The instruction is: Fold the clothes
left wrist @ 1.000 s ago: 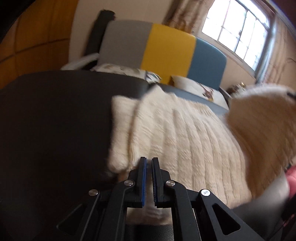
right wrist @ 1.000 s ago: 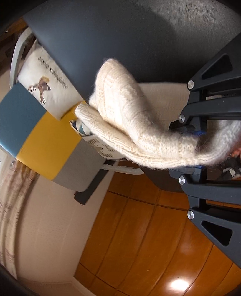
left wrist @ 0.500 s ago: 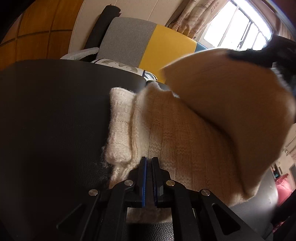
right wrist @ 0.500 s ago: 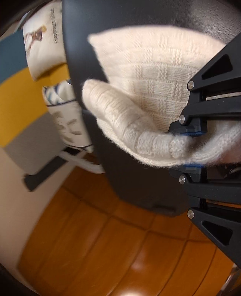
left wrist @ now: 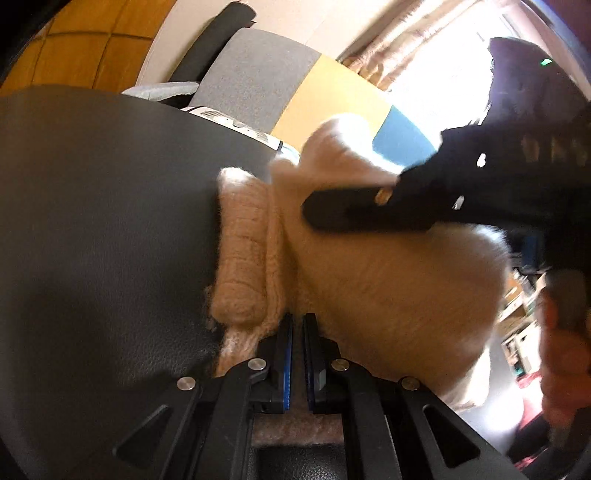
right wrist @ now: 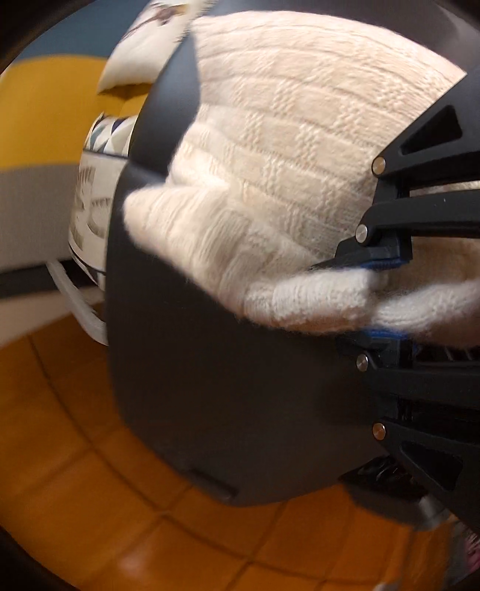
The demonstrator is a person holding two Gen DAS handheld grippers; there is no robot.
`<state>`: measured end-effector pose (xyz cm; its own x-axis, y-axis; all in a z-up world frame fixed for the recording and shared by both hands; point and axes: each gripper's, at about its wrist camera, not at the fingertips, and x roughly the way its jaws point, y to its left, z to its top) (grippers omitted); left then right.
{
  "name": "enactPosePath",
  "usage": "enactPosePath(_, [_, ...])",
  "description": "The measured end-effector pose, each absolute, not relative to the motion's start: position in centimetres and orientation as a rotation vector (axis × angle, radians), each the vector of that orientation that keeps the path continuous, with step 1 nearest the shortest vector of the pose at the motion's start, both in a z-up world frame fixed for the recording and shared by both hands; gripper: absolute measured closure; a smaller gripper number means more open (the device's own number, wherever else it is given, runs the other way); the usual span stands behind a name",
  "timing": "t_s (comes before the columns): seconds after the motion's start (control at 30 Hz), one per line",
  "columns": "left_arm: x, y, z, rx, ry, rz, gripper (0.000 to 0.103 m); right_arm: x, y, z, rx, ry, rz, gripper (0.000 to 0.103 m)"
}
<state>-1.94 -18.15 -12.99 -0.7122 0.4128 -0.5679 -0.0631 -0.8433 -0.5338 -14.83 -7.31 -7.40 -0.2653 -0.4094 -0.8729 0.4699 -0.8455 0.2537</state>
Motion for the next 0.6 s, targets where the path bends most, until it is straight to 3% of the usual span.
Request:
enactPosePath(0.1, [-1.7,-18.4,-13.1,-1.019,-0.749,2.574,0.097,-14.7,-8.6,-7.3,1.474,0.113,-2.126,0.069])
enactPosePath(0.33, [-0.5,-19.4,-12.9,-1.017,-0.830,2.533,0.095,-11.4,-4.4,-3.1,1.191,-0.263,-2.130,0.071])
enactPosePath(0.5, [2.4,-19.1,-11.7,-0.969,-0.765,2.587,0.094,-5.6,3.5,-3.9,1.110,-0.252,-2.351,0.091])
enactPosePath(0.6, [5.3,-17.8,-10.4,-0.883,-0.683,2.595,0.094,-2.4,7.0,-6.0,1.157,-0.207,-2.434,0.092])
